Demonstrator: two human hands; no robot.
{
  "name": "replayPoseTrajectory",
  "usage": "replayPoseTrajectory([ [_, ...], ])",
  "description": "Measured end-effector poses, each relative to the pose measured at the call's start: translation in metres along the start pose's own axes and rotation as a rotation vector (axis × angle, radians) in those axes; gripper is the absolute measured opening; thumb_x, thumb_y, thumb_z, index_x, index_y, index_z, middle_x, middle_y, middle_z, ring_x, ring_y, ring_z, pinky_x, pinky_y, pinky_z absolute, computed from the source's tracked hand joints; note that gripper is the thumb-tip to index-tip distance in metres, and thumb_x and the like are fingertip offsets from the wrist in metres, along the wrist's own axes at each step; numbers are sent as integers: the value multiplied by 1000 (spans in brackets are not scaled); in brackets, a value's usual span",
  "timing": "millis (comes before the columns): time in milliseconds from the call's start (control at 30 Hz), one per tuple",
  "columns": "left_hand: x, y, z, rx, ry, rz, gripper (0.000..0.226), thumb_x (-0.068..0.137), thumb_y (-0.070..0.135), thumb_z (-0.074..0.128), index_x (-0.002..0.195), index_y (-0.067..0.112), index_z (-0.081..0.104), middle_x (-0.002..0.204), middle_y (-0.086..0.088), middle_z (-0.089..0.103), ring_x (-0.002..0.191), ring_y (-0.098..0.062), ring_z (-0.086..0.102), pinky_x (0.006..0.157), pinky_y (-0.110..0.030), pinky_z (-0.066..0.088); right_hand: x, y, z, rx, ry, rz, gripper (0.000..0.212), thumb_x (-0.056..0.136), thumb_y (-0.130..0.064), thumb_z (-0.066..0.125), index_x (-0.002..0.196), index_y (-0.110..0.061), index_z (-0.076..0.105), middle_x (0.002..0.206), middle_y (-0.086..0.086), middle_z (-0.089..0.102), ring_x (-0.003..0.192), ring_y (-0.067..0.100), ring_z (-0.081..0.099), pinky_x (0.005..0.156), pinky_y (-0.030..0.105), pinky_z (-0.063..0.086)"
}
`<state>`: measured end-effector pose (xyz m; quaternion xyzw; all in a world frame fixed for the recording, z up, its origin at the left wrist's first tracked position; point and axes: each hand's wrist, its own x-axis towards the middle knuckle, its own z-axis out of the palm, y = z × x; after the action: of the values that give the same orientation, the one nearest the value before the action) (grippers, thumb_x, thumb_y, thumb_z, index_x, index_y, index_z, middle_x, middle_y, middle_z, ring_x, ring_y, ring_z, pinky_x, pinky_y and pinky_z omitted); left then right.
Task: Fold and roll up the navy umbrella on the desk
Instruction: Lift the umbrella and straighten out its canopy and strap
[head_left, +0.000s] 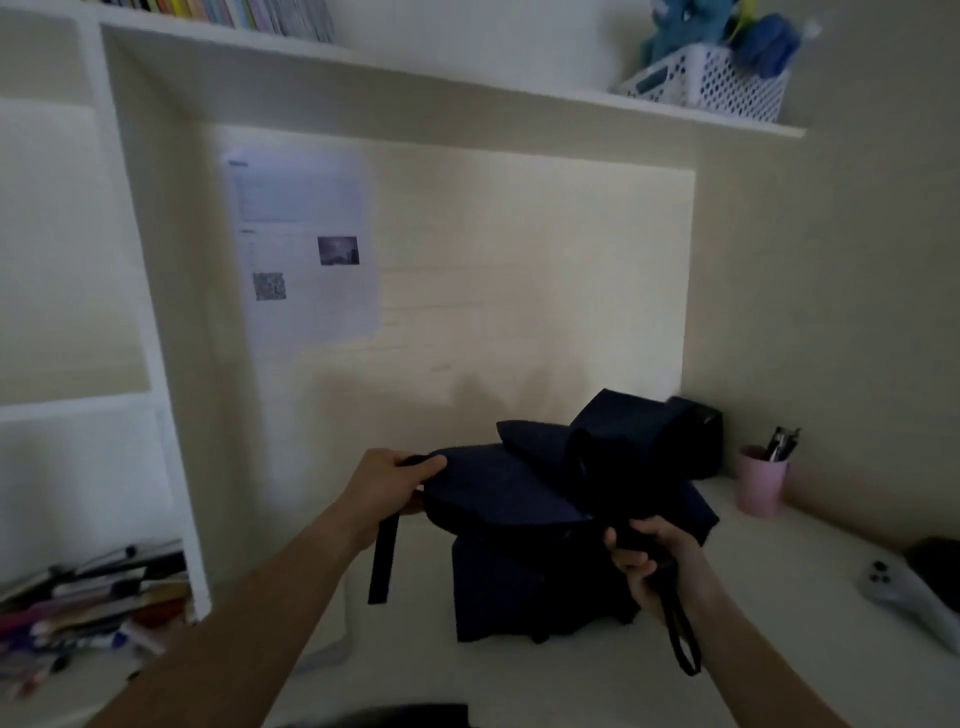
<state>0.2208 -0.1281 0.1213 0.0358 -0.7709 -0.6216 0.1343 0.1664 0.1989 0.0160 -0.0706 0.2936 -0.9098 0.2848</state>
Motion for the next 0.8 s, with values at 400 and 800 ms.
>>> replayPoseTrajectory([
  [400, 35, -79, 8, 35, 54, -183, 16, 90, 16, 76, 96, 1, 78, 78, -8, 81, 65, -18, 78, 66, -29, 60, 48, 44, -20, -1527, 654, 76, 23, 83, -25, 67, 79, -6, 56, 78, 11, 65, 68, 25, 63, 65, 38, 58],
  [800, 39, -56, 43, -47, -30, -87, 18, 91, 33, 74, 87, 18, 83, 84, 3, 81, 80, -10, 74, 67, -16, 55, 119, 63, 127, -1919, 261, -505, 37, 79, -35, 78, 112, -19, 71, 100, 2, 77, 91, 20, 71, 78, 32, 58],
])
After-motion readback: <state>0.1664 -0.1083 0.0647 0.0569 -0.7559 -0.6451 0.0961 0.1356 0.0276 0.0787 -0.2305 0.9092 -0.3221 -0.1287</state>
